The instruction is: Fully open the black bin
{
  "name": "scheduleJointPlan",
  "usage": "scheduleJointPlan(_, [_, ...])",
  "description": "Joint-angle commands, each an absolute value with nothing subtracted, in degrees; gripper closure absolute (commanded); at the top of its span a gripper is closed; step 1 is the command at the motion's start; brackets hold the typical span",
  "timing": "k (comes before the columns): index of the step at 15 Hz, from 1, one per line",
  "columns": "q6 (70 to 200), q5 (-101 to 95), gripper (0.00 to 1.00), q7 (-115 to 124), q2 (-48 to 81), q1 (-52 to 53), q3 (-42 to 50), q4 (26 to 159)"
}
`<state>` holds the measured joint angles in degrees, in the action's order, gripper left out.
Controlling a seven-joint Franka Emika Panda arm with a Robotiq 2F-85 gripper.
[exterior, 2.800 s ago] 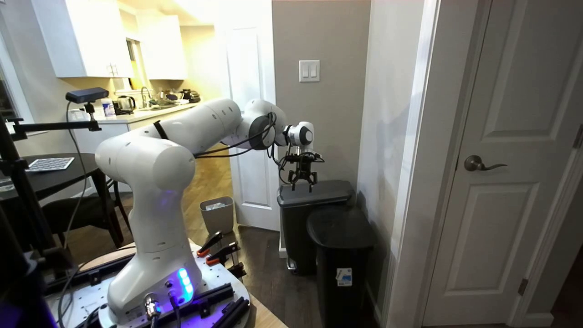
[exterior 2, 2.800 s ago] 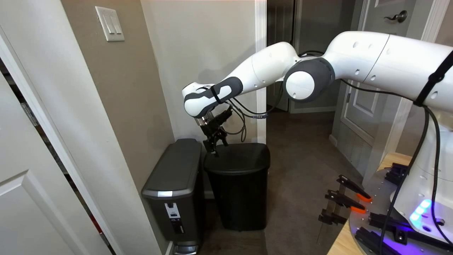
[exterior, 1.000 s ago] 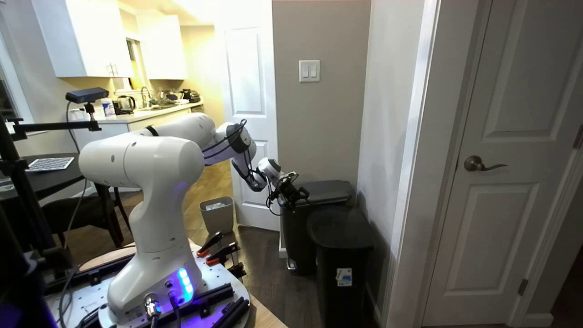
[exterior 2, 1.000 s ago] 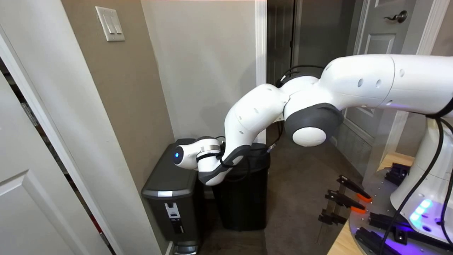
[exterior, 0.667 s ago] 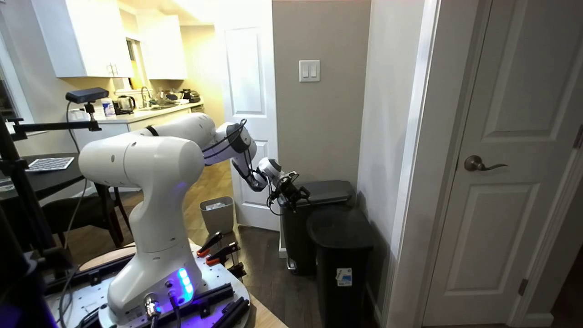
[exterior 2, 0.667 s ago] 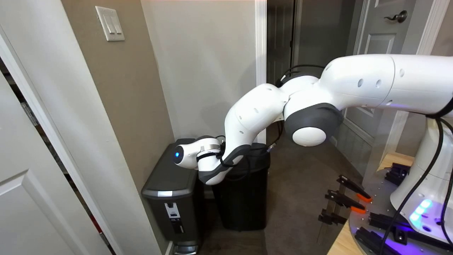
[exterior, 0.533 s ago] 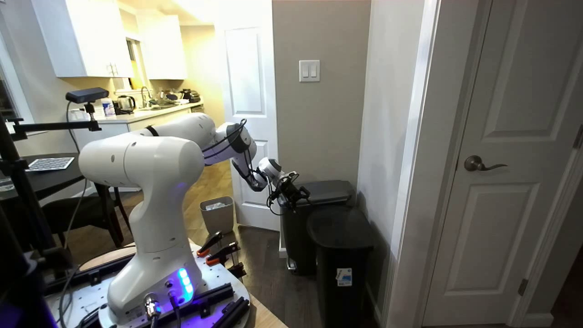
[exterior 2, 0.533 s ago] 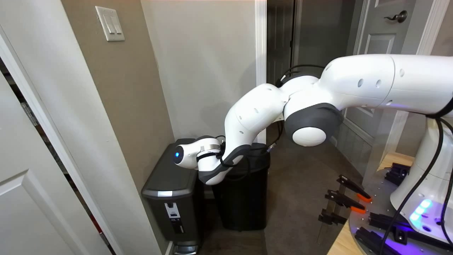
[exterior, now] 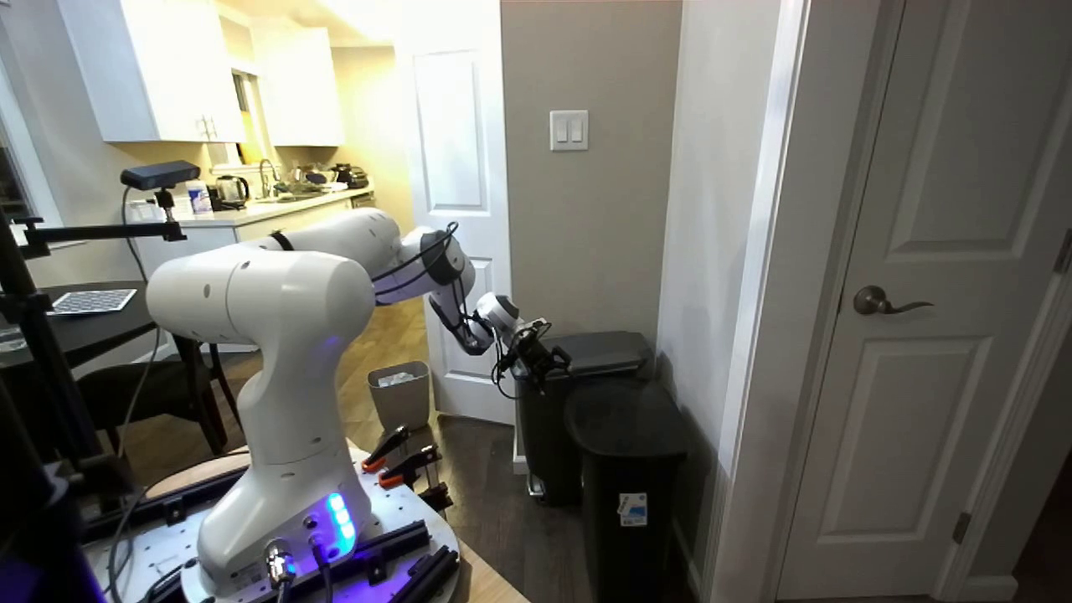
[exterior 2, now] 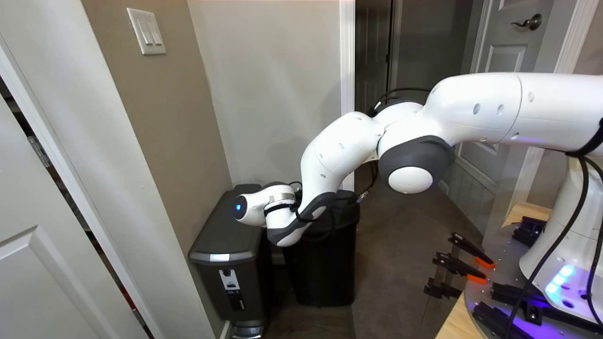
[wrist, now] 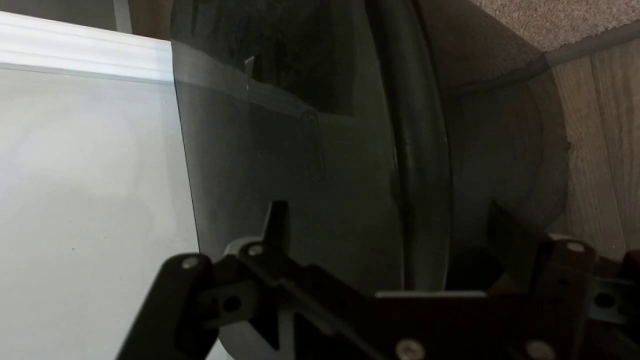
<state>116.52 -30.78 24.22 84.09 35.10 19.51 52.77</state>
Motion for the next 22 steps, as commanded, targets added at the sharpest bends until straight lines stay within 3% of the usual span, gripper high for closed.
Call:
scheduleJointPlan(1, [116.6,-34.7,0.0,27.0,84.2,34.1,18.6,53.6])
scheduleJointPlan(22, [124.0,-38.9,0.0,25.8,85.3,25.1,9.6,53.9])
